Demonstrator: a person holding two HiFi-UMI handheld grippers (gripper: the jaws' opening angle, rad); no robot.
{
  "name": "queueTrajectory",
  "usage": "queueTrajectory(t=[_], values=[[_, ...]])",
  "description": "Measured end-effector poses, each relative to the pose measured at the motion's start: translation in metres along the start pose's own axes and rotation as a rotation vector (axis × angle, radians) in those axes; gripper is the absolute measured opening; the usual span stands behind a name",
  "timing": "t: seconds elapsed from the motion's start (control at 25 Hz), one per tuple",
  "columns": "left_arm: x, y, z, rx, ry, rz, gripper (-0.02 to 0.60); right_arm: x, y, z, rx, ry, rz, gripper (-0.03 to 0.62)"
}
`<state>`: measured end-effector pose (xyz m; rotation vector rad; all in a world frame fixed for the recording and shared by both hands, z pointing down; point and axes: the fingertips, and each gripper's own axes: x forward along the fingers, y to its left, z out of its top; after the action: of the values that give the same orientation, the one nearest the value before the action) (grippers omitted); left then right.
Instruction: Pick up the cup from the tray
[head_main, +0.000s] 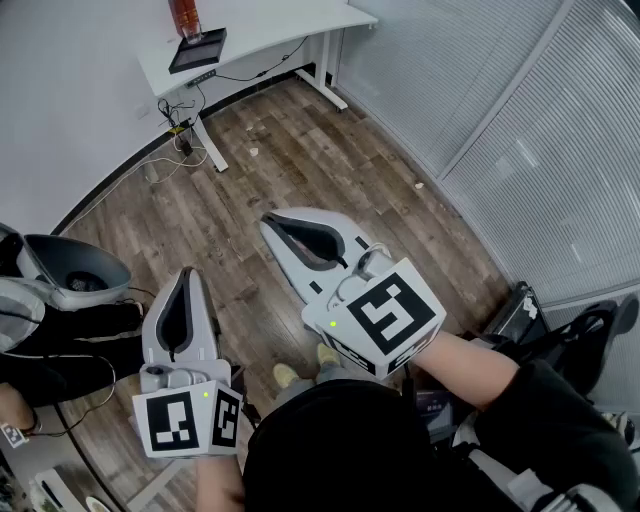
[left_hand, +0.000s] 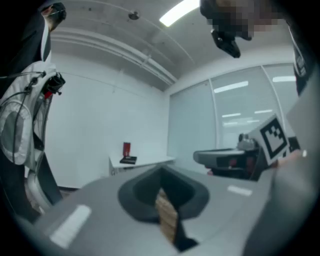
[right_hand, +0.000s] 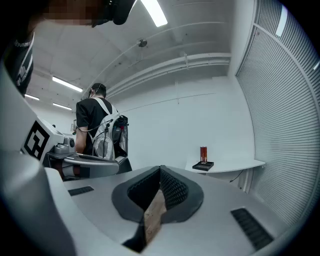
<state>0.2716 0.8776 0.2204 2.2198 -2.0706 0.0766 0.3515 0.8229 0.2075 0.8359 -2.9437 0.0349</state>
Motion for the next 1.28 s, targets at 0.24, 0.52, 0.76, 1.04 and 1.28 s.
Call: queueTrajectory(t=[0.24,0.52,0.76,1.04,1.28], values=[[-0.006,0.0,0.002,0.008,0.002,-0.002,-0.002,-0.003,0.007,0.002,0.003,-0.005,0.002,0.014],[-0.012,0.013,-0.002,-0.005,-0.001,0.005,-0.002,0.0,0.012,-0.002,0.015,-0.003,-0.005,0.014],[-0.022,0.031,0.006,-0.006,-0.014,0.02,-0.002,0.011,0.025,0.005,0.014,0.002,0.006,0.014],[-0.037,0.064,0.004,-0.015,-0.028,0.032,-0.002,0.033,0.052,0.006,-0.012,0.007,0.016,0.014],[-0.051,0.089,0.001,-0.021,-0.034,0.032,-0.002,0.052,0.075,0.005,-0.041,0.013,0.028,0.014]])
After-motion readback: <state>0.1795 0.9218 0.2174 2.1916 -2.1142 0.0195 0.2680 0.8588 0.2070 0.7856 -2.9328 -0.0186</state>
